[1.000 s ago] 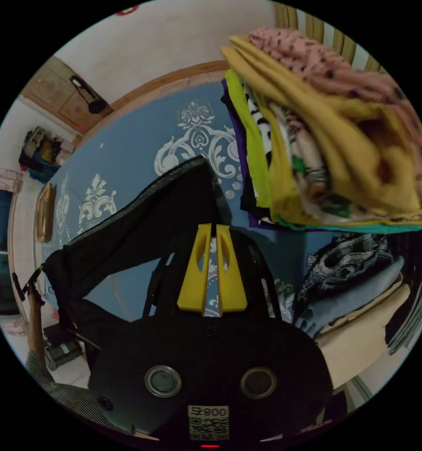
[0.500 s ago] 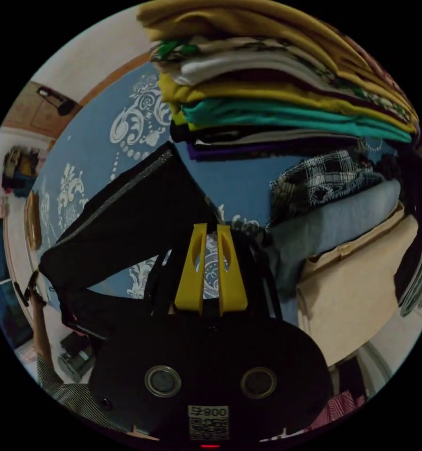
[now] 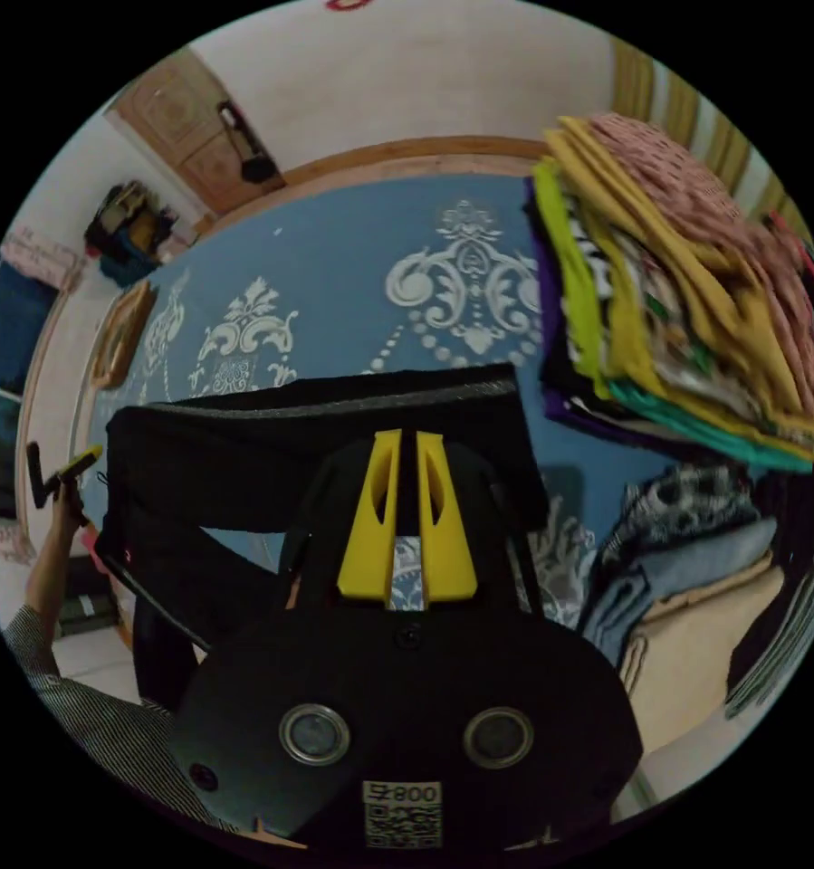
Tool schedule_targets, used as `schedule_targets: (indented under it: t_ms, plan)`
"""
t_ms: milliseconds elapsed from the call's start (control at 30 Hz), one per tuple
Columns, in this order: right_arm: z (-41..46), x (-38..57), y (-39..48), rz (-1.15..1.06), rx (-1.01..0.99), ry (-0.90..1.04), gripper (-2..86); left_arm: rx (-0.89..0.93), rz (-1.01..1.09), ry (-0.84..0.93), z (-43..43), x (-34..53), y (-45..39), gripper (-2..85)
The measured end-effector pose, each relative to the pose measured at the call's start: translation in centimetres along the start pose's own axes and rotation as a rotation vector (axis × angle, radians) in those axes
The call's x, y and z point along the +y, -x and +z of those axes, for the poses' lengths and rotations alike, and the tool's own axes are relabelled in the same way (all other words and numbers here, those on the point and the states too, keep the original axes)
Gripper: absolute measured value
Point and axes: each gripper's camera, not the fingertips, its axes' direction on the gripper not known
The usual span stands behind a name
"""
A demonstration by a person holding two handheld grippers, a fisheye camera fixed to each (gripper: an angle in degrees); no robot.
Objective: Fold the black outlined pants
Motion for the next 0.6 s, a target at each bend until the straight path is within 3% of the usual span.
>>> schedule_targets:
  t_ms: [300, 433, 600]
  plan:
    - [4.7, -4.9, 2.0, -0.008, 0.073, 0.151, 5.2, -0.024, 0.368, 0.134, 11.5, -8.7, -10.6, 8.7]
    - [5.1, -5.2, 1.3, 0.023, 0.023, 0.149, 3.1, -0.104, 0.372, 0.197, 15.4, -10.2, -11.6, 4.9]
    - [3.0, -5.1, 0.7, 0.0, -0.002, 0.065, 0.6, -0.015, 0.297, 0.086, 15.8, -11.7, -10.6, 1.4]
